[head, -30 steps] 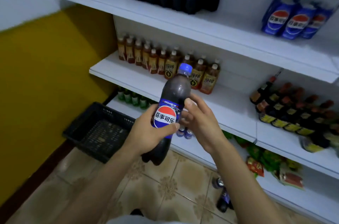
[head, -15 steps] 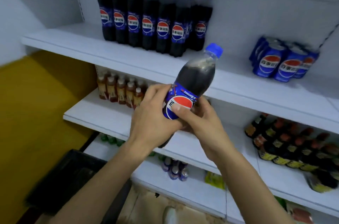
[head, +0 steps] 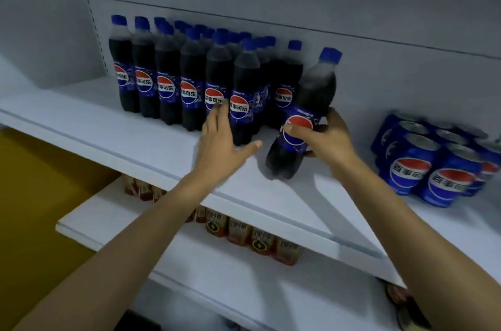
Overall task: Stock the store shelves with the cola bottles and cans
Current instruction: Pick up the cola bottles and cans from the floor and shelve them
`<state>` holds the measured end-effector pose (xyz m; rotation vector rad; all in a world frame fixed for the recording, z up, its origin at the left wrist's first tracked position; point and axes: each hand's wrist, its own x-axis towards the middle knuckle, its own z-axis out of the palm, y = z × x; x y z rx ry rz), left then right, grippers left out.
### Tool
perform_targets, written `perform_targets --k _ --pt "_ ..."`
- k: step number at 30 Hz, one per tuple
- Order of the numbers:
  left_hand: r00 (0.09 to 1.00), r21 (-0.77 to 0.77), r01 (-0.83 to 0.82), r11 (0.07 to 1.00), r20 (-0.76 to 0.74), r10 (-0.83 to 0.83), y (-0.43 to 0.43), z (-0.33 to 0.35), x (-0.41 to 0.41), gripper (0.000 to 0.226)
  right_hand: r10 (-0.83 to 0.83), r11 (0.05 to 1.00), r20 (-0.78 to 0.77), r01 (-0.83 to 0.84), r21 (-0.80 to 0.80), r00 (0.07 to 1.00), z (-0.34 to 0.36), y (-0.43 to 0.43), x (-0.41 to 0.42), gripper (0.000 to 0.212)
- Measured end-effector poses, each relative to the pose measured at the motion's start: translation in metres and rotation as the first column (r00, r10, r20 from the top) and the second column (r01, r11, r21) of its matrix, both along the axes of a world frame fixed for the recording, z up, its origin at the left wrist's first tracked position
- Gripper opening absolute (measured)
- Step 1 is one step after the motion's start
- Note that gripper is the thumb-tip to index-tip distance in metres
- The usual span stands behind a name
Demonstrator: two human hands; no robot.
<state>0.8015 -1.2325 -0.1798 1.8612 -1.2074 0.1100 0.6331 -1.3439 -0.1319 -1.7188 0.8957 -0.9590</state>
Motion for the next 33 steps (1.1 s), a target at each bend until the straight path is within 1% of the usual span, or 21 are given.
perform_targets --k 2,3,7,10,14,17,19,21,24,27,33 --pt "0.995 -0.01 -0.103 0.995 0.018 0.103 -0.026 -0.003 0.009 0.106 -0.053 0.998 -0.086 0.051 -0.024 0.995 -0.005 -0.033 0.016 0.066" --pt "0.987 -0.004 -0.149 0.989 0.054 0.149 -0.036 -0.004 0.013 0.107 -0.062 0.997 -0.106 0.058 -0.048 0.992 -0.008 -0.046 0.025 0.066" --pt "0.915 -0.034 -0.3 0.953 0.271 0.298 -0.057 -0.013 0.029 0.105 -0.106 0.983 -0.092 0.091 -0.158 0.99 -0.013 -0.083 0.06 0.066" --pt "0.87 -0.054 -0.342 0.938 0.36 0.338 -0.063 -0.027 0.038 0.103 -0.126 0.979 -0.066 0.113 -0.171 0.99 -0.019 -0.1 0.08 0.068" --pt "0.868 -0.112 -0.307 0.945 0.373 0.327 -0.068 -0.035 0.046 0.101 -0.124 0.967 -0.074 0.104 -0.231 0.99 -0.029 -0.104 0.097 0.068" --pt "0.876 -0.126 -0.286 0.95 0.368 0.313 -0.068 -0.035 0.048 0.099 -0.115 0.954 -0.058 0.094 -0.285 0.992 -0.031 -0.101 0.101 0.068" --pt "0.878 -0.128 -0.28 0.951 0.366 0.308 -0.068 -0.036 0.048 0.097 -0.085 0.958 -0.046 0.069 -0.277 0.995 -0.039 -0.098 0.098 0.073" --pt "0.881 -0.134 -0.274 0.952 0.362 0.304 -0.068 -0.035 0.048 0.096 -0.057 0.967 -0.07 0.038 -0.254 0.996 -0.055 -0.092 0.093 0.075" --pt "0.889 -0.144 -0.258 0.955 0.352 0.293 -0.067 -0.033 0.048 0.096 -0.097 0.965 -0.092 0.071 -0.253 0.991 -0.071 -0.086 0.093 0.07" --pt "0.9 -0.148 -0.245 0.958 0.332 0.281 -0.068 -0.032 0.046 0.097 -0.105 0.964 -0.095 0.077 -0.256 0.99 -0.07 -0.088 0.097 0.066" --pt "0.903 -0.161 -0.23 0.96 0.331 0.272 -0.07 -0.035 0.046 0.097 -0.114 0.96 -0.111 0.081 -0.269 0.987 -0.069 -0.088 0.098 0.07"
